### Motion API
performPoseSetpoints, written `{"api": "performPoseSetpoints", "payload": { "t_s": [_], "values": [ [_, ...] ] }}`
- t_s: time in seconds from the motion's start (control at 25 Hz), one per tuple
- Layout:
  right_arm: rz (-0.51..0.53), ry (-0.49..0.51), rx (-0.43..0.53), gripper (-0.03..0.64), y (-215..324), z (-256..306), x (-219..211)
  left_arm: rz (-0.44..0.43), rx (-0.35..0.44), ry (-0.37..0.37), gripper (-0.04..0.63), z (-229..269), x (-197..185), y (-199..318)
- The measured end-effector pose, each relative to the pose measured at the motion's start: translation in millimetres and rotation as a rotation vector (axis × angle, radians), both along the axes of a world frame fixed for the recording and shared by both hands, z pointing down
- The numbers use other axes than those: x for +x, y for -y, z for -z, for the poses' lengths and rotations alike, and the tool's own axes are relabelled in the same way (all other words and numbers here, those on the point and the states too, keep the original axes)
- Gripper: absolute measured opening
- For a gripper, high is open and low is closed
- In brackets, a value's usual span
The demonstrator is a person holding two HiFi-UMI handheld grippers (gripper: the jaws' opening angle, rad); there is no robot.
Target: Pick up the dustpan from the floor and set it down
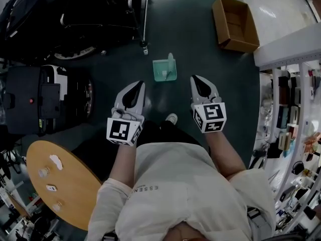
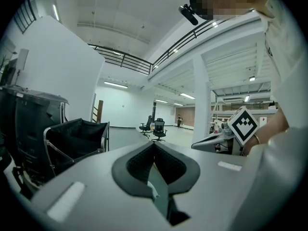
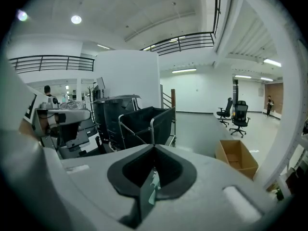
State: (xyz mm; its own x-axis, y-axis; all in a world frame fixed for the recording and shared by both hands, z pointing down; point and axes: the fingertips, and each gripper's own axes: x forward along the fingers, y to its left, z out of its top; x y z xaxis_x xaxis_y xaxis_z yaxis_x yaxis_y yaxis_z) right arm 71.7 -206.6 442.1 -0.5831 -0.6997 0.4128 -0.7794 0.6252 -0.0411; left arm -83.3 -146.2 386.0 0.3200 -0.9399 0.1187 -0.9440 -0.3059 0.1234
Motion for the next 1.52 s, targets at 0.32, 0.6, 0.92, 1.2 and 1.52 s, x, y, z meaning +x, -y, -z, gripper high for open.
{"api": "performPoseSetpoints", "payload": {
  "t_s": [0.32,0.6,0.92,1.2,1.52],
  "values": [
    [-0.03,-0.079,-0.133,0.013,55.0,-59.6,-24.1,-0.027,-0.092,-0.031,0.018,-50.7,-18.6,64.9],
    [-0.036,-0.135,-0.275,0.06,91.9,-132.7,-42.2,-0.039,-0.114,-0.007,0.018,-88.5,-34.7,131.3],
    [-0.078,-0.225,-0.453,0.21,118.5,-234.0,-75.8,-0.031,-0.187,-0.035,0.018,-165.8,-51.1,152.8],
    [-0.106,-0.232,-0.575,0.216,122.6,-295.8,-87.1,-0.021,-0.274,-0.065,0.018,-205.5,-57.6,158.9],
    [-0.096,-0.254,-0.593,0.087,124.7,-309.7,-97.2,-0.054,-0.279,-0.084,0.018,-212.7,-62.8,164.3]
  ]
}}
